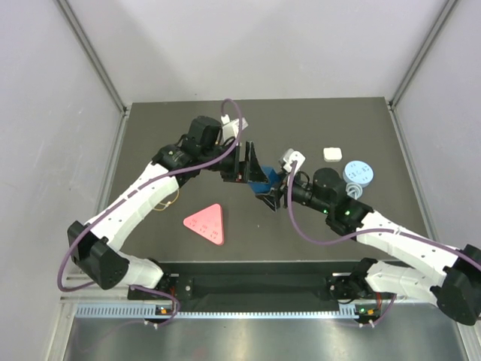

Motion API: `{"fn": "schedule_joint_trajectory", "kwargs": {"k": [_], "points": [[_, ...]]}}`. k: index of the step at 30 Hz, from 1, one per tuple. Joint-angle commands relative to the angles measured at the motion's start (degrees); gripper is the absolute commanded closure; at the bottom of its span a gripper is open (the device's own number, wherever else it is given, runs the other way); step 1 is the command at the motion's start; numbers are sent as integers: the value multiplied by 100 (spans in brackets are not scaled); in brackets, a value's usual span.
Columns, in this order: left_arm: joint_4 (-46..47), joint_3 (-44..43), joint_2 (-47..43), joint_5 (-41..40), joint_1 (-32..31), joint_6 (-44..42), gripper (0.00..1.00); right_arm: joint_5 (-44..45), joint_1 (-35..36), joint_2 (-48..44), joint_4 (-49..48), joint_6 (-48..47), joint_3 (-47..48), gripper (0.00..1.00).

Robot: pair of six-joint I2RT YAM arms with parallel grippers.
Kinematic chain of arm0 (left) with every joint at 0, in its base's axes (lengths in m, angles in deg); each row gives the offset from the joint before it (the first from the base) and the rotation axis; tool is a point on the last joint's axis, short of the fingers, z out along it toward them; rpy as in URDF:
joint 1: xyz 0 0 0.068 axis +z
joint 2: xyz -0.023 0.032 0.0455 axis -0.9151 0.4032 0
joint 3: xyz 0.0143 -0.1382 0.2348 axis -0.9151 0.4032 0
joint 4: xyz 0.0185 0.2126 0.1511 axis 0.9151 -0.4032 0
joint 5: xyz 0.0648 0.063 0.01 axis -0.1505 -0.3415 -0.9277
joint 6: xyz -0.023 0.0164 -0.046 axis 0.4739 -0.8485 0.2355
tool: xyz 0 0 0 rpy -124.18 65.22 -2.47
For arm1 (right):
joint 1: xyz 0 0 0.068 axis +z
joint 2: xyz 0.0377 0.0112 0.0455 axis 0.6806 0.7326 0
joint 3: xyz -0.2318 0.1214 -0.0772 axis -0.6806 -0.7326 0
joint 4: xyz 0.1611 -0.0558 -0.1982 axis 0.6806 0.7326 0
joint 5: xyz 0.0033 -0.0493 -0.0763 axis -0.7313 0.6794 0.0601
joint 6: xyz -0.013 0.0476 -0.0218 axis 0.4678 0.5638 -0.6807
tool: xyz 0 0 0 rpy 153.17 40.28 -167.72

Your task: Insert the plug

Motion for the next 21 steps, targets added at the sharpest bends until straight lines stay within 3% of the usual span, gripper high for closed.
{"fn": "schedule_joint_trajectory", "kwargs": {"k": [1,6,7,9,10,12,14,15,21], "points": [[342,64,102,-56,-46,10,22,-25,87,17,-508,81,338,100],[342,161,225,146,-64,115,45,27,96,26,-429,90,347,100],[342,170,269,198,-64,142,59,45,87,17,-411,90,338,100],[368,205,313,348,-72,264,72,124,96,-1,-367,99,347,99],[395,223,348,409,-64,334,88,168,87,-36,-297,99,373,97],[508,319,357,646,-55,597,100,343,87,-88,-236,134,382,92],[851,416,357,857,-55,870,100,483,78,-211,-218,161,373,84],[991,547,331,1067,-46,1202,100,528,61,-264,-226,248,365,69],[2740,1189,15,1727,77,2856,100,546,-71,-695,-542,573,14,26]]}}
